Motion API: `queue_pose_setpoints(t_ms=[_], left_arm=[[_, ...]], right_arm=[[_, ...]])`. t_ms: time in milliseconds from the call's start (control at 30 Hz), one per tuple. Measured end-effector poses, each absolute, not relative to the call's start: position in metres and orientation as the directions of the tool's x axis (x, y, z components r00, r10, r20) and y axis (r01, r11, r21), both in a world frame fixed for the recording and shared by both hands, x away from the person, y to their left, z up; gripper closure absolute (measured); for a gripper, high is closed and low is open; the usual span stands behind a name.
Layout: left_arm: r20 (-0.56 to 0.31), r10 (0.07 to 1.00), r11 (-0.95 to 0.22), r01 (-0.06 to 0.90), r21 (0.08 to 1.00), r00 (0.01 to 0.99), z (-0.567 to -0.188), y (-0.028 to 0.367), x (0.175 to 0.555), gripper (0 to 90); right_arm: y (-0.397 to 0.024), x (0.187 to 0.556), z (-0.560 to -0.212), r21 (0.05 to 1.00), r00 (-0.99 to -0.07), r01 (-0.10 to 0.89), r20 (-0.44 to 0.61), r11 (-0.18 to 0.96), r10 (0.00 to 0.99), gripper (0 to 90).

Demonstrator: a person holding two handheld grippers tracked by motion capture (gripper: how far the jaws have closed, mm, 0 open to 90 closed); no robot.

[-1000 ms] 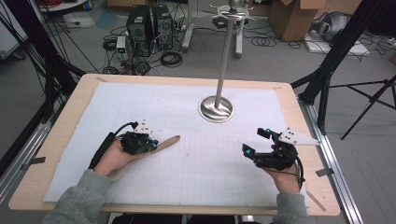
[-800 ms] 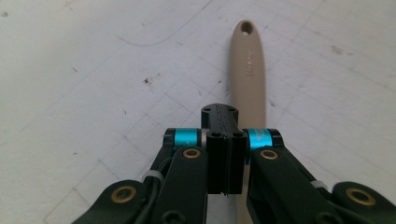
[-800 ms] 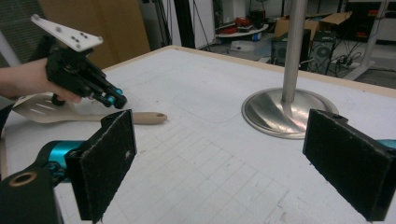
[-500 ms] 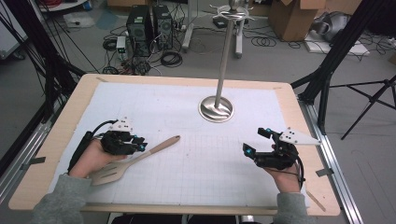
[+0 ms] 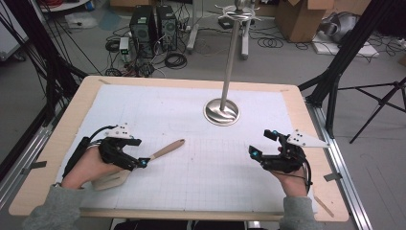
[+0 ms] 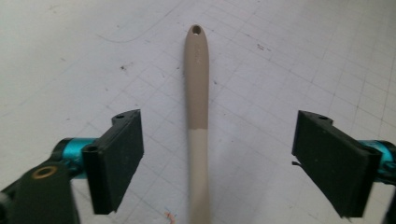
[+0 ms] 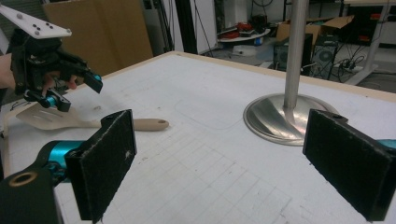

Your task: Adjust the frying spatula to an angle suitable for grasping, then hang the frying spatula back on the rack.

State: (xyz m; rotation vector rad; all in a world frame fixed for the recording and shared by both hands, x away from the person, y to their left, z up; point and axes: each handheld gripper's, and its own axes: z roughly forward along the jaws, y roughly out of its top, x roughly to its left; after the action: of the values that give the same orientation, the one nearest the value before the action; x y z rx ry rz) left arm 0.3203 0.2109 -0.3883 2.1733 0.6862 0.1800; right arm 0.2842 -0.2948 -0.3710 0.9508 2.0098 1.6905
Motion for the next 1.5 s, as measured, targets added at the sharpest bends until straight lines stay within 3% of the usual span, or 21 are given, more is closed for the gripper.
queue_pose_setpoints(t_ms=[100,833,1233,1500], left_arm=[[-0.150,0.494,-0.492,0.418,0.764,0.856,-0.385,0.213,0.319,4.9],[-0.135,0.525,-0.463,0.414,0.784,0.841,-0.387,0.224,0.316,4.9],[-0.115,0.500,-0.503,0.396,0.768,0.858,-0.393,0.222,0.312,18.1],[-0.117,0.501,-0.529,0.410,0.743,0.857,-0.398,0.220,0.312,20.8]], right_arm=[[-0.294,0.285,-0.371,0.960,-0.715,0.272,0.156,0.066,0.681,8.3],[-0.293,0.287,-0.372,0.959,-0.718,0.276,0.158,0.069,0.677,8.3],[-0.292,0.289,-0.372,0.960,-0.722,0.270,0.153,0.071,0.674,8.4],[-0.291,0.288,-0.371,0.960,-0.727,0.271,0.155,0.072,0.669,8.6]])
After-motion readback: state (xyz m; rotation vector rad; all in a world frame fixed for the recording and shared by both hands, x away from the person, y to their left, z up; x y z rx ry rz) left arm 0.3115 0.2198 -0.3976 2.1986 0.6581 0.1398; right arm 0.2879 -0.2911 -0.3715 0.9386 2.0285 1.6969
